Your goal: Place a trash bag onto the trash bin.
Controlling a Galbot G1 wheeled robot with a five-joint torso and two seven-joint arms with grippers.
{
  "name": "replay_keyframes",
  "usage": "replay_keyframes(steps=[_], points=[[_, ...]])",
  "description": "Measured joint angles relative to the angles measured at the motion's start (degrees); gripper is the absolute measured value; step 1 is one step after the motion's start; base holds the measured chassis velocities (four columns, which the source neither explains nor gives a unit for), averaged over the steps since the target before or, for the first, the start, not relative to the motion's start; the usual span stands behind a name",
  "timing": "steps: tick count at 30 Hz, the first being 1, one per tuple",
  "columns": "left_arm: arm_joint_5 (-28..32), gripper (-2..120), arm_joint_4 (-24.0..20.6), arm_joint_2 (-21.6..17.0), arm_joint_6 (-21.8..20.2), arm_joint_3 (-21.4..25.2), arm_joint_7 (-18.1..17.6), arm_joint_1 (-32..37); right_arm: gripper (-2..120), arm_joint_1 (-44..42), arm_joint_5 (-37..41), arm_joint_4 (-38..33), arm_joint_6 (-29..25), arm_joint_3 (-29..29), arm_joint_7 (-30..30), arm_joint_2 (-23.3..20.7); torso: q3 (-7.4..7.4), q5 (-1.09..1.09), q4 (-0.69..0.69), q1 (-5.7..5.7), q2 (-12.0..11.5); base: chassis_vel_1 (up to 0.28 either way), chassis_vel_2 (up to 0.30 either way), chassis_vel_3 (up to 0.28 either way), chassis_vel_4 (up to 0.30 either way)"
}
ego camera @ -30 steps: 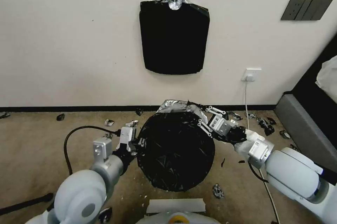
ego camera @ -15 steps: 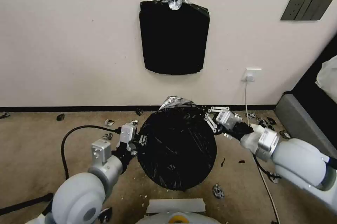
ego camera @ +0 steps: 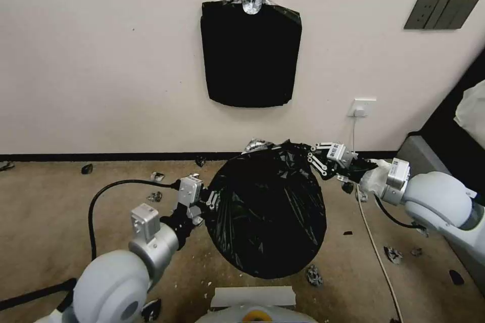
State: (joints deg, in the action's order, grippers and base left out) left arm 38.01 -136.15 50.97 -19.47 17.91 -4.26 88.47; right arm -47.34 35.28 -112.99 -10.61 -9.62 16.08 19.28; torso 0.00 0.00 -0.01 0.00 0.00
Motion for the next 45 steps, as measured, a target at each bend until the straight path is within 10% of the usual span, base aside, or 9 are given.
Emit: replay_keyframes(steps=[15, 31, 45], points=[[0.4, 2, -0.6, 0.5, 0.7, 0.8, 0.0, 1.2, 4, 3.0, -3.1, 5.1, -0.5, -4.7, -0.1, 3.8, 0.0, 0.0, 0.01, 0.0, 0.0, 0.0, 0.0, 0.0, 0.0], [4.7, 2, 0.5, 2.0, -1.0, 1.4, -2.6, 1.3, 61, -4.7, -1.1, 4.1, -1.7, 2.2, 5.5, -0.2, 0.0, 0.0, 0.01, 0.0, 0.0, 0.0, 0.0, 0.0, 0.0], [5.1, 2, 3.3, 2.3, -0.9, 1.9, -4.0, 0.6, 100, -8.0, -0.2, 5.8, -2.6, 7.3, -2.7, 0.0, 0.0, 0.01, 0.01, 0.0, 0.0, 0.0, 0.0, 0.0, 0.0]])
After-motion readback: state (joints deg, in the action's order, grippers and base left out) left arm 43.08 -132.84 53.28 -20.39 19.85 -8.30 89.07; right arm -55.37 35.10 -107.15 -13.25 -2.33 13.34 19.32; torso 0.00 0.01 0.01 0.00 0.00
